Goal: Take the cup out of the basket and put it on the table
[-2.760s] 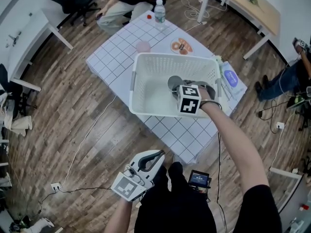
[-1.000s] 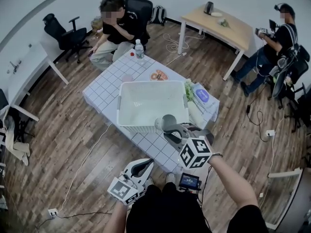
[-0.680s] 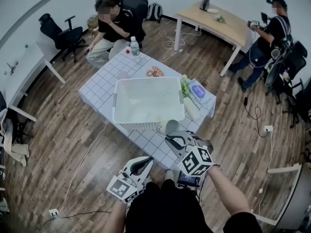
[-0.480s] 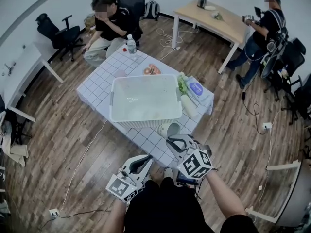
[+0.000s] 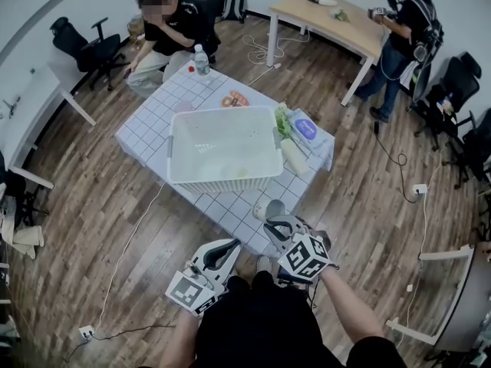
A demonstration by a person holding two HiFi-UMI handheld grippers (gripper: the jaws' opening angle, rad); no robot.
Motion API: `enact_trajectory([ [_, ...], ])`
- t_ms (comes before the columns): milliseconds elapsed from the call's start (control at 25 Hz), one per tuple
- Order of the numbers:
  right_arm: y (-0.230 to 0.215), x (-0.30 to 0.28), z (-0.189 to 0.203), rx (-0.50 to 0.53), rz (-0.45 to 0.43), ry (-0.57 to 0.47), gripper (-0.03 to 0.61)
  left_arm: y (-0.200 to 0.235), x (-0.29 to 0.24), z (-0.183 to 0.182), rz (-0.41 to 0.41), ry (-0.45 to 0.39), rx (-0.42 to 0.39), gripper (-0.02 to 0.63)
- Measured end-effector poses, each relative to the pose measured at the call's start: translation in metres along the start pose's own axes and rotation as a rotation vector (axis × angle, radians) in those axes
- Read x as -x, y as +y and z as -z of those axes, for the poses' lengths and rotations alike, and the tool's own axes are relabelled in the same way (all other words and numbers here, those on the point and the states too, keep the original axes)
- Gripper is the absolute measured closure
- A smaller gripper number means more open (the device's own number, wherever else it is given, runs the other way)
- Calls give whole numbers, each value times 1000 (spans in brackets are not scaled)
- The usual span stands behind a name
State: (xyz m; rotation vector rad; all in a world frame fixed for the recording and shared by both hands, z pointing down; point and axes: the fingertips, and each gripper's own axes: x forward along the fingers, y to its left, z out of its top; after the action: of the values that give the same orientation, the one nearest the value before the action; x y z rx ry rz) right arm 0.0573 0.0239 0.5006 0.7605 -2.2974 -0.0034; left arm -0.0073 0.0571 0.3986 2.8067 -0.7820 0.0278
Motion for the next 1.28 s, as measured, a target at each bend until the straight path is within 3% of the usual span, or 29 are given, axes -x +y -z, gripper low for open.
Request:
enact_trajectory([
  [400,20,-32,55,-50,-43,134,540,1,5,9,-23,6,21,604],
  [880,38,-73,104,160,-129,335,540,0,13,18,-29,22,38,604],
  [1280,51,-87,123,218,-196,406,540,-4,18,31,-29,48,51,604],
])
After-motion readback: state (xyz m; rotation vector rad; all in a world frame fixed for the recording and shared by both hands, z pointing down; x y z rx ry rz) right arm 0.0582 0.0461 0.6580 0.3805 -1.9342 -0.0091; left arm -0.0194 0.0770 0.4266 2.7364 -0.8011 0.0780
